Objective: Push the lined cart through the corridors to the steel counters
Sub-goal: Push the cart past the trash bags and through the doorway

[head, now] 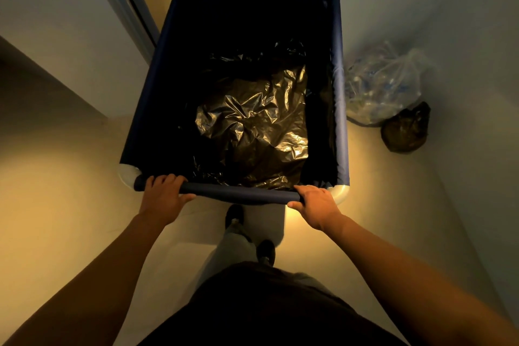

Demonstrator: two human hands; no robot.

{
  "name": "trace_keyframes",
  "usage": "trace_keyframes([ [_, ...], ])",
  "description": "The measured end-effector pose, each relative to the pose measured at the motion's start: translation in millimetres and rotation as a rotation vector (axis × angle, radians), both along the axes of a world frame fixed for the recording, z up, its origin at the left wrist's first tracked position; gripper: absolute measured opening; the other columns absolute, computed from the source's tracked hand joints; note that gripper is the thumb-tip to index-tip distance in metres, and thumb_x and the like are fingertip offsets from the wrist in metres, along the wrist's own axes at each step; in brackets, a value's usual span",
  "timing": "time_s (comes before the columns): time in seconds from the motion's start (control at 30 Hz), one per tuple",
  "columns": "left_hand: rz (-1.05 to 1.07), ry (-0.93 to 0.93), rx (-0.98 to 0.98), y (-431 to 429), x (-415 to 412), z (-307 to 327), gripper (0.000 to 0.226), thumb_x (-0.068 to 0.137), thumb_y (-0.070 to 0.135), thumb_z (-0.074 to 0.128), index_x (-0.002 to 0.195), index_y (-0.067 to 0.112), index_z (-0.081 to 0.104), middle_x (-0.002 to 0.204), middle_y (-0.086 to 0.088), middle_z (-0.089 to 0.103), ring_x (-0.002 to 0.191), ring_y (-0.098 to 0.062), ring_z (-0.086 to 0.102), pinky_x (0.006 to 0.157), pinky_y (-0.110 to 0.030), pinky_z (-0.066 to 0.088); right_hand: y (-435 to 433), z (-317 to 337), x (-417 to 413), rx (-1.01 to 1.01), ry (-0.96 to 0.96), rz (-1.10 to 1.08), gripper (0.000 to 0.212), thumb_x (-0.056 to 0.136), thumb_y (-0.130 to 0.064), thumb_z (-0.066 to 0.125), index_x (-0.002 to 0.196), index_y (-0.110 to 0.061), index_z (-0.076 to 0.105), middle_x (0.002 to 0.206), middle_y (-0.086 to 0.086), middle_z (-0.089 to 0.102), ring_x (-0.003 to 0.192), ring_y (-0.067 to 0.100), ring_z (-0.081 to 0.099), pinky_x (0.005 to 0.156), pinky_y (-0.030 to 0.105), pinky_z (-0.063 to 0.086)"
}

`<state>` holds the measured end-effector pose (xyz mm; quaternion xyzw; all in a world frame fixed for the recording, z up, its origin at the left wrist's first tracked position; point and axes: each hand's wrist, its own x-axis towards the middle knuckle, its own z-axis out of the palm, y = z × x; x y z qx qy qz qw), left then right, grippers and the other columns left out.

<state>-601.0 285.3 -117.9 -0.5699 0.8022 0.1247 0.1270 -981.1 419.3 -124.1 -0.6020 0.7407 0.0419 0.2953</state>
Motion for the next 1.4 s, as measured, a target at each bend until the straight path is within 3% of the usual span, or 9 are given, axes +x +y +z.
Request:
trace_keyframes([
  [0.23, 0.036, 0.028, 0.015, 40.7, 11.8, 3.0, 0.053, 0.091, 0.059, 0.057, 0.129, 0.021, 0.059, 0.126, -0.006, 0.064, 0.124, -0.033, 0.051, 0.116, -0.053, 0.025, 32.2, -3.8, 4.8, -0.046, -0.011, 0.021, 0.06, 0.096, -0.06, 0.053, 0.145, -0.025, 0.05, 0.138, -0.002, 0.061, 0.13, 0.02, 0.052, 0.11, 0.037, 0.035],
  [0.57, 0.096, 0.078, 0.035, 105.7, 25.8, -0.3, 0.051, 0.089, 0.055, 0.063, 0.129, 0.023, 0.061, 0.129, -0.004, 0.064, 0.127, -0.033, 0.051, 0.117, -0.055, 0.025, 79.1, -12.0, 7.4, -0.036, -0.023, 0.066, 0.064, 0.097, -0.061, 0.05, 0.152, -0.028, 0.042, 0.155, -0.008, 0.048, 0.15, 0.017, 0.033, 0.121, 0.038, 0.023],
  [0.77, 0.111, 0.115, 0.01, 135.8, 32.0, -5.6, 0.07, 0.084, 0.069, 0.031, 0.128, 0.024, 0.062, 0.128, -0.002, 0.064, 0.126, -0.031, 0.052, 0.117, -0.055, 0.026, 95.9, -10.9, 4.1, -0.041, -0.015, 0.104, 0.066, 0.096, -0.061, 0.05, 0.153, -0.029, 0.039, 0.156, -0.009, 0.046, 0.151, 0.016, 0.031, 0.122, 0.038, 0.021],
  [1.1, 0.143, 0.081, 0.025, 157.3, 33.5, -13.6, 0.065, 0.088, 0.067, 0.032, 0.128, 0.025, 0.06, 0.128, 0.0, 0.064, 0.126, -0.029, 0.052, 0.117, -0.055, 0.028, 102.6, -10.2, -1.4, -0.041, 0.007, 0.147, 0.07, 0.096, -0.063, 0.048, 0.156, -0.028, 0.037, 0.157, -0.009, 0.044, 0.152, 0.014, 0.029, 0.123, 0.035, 0.017],
  [1.3, 0.163, 0.064, 0.065, 155.6, 33.1, -18.0, 0.076, 0.091, 0.075, 0.012, 0.13, 0.028, 0.057, 0.128, 0.004, 0.062, 0.125, -0.025, 0.049, 0.116, -0.052, 0.025, 97.3, -9.2, -4.9, -0.035, -0.013, 0.144, 0.071, 0.096, -0.064, 0.047, 0.156, -0.029, 0.036, 0.158, -0.01, 0.043, 0.152, 0.012, 0.028, 0.123, 0.034, 0.015],
  [1.4, 0.168, 0.064, 0.078, 152.3, 33.7, -22.4, 0.075, 0.091, 0.075, 0.012, 0.129, 0.028, 0.057, 0.127, 0.004, 0.062, 0.124, -0.026, 0.049, 0.115, -0.052, 0.026, 93.2, -9.5, -6.9, -0.035, -0.012, 0.147, 0.071, 0.095, -0.065, 0.047, 0.156, -0.03, 0.036, 0.158, -0.011, 0.043, 0.152, 0.013, 0.029, 0.123, 0.033, 0.014],
])
